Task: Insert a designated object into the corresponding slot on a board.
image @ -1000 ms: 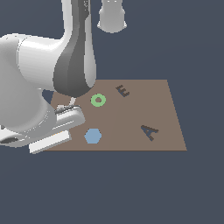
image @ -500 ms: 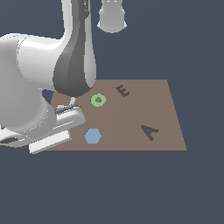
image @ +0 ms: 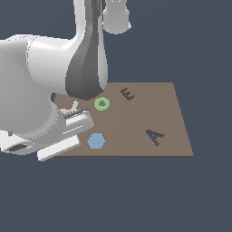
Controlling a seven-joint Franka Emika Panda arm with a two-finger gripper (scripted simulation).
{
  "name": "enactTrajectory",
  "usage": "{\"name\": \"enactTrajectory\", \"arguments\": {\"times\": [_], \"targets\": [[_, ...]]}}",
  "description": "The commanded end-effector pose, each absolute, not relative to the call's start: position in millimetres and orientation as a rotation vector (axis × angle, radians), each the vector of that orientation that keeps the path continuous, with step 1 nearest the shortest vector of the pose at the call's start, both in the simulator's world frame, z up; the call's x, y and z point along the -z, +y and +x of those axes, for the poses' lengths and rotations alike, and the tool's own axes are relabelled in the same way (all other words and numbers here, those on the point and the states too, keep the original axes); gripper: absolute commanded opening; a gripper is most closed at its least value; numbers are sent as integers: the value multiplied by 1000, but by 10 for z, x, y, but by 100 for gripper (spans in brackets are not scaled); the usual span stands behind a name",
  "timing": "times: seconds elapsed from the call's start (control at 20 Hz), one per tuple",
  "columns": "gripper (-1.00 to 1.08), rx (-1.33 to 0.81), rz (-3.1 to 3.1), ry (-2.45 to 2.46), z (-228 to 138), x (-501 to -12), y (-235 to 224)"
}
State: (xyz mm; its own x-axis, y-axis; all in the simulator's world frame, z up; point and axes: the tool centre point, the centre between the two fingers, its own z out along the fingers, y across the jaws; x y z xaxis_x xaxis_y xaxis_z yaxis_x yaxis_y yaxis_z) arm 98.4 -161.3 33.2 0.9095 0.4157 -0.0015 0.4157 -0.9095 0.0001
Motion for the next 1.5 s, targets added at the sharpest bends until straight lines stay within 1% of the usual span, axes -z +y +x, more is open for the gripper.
{"name": "enactTrajectory", "arguments": {"times": [0.0,0.2,0.35,0.6,0.8,1.05,1.45], "targets": [[-100,1,3058,720,1023,-339,-1397],[-100,1,3026,844,1080,-352,-888],[-100,1,2988,969,1094,-364,-366],[-100,1,2914,1173,1018,-384,499],[-100,1,2868,1280,925,-394,958],[-100,1,2838,1346,848,-400,1242],[-100,4,2836,1351,838,-305,1265]]}}
